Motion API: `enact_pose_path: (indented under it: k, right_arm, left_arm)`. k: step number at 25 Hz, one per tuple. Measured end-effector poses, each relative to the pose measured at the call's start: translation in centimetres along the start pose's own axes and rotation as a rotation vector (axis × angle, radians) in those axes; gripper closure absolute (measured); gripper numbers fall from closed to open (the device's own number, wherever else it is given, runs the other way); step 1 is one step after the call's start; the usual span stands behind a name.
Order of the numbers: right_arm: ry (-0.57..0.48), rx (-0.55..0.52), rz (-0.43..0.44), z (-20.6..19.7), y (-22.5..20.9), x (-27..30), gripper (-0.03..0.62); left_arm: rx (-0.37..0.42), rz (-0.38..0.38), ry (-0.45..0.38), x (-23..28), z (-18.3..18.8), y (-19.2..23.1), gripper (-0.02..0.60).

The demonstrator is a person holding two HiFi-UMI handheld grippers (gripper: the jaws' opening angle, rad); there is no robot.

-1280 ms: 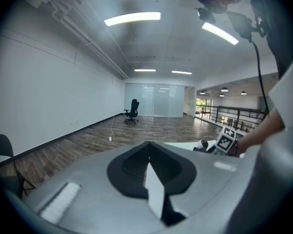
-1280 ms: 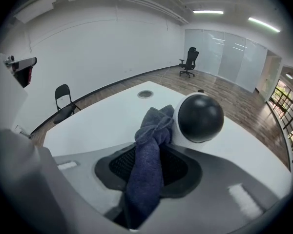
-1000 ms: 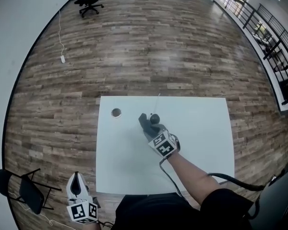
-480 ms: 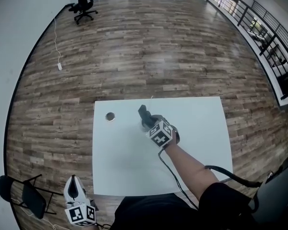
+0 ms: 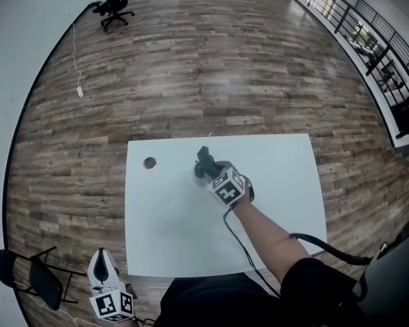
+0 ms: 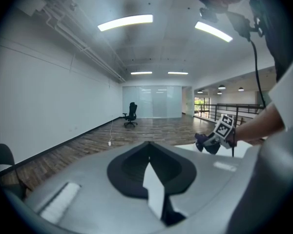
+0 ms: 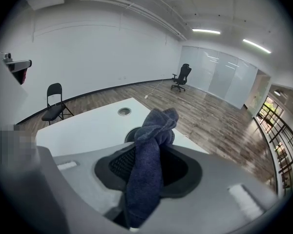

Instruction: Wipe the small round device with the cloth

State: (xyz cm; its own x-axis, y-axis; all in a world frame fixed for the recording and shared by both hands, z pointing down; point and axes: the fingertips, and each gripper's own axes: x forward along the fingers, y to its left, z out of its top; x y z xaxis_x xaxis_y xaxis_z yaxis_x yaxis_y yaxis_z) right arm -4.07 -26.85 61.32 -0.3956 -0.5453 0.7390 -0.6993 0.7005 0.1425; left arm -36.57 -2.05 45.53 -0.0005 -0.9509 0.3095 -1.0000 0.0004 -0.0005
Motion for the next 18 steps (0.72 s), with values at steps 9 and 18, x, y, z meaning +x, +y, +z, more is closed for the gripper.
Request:
enact_pose_path:
  k: [9, 18]
  right_arm:
    - [0.087, -0.012, 0.016, -3.7, 0.2, 0.9, 0.471]
    - [0.137, 0.004, 0.062, -6.1, 1.6, 2.4, 0.471]
  left_arm:
    - [-0.018, 0.009, 0.014, -0.6, -0.9, -0.5, 0.574]
    - [-0.003, 0.036, 0.052, -1.6, -1.4, -0.3, 0.574]
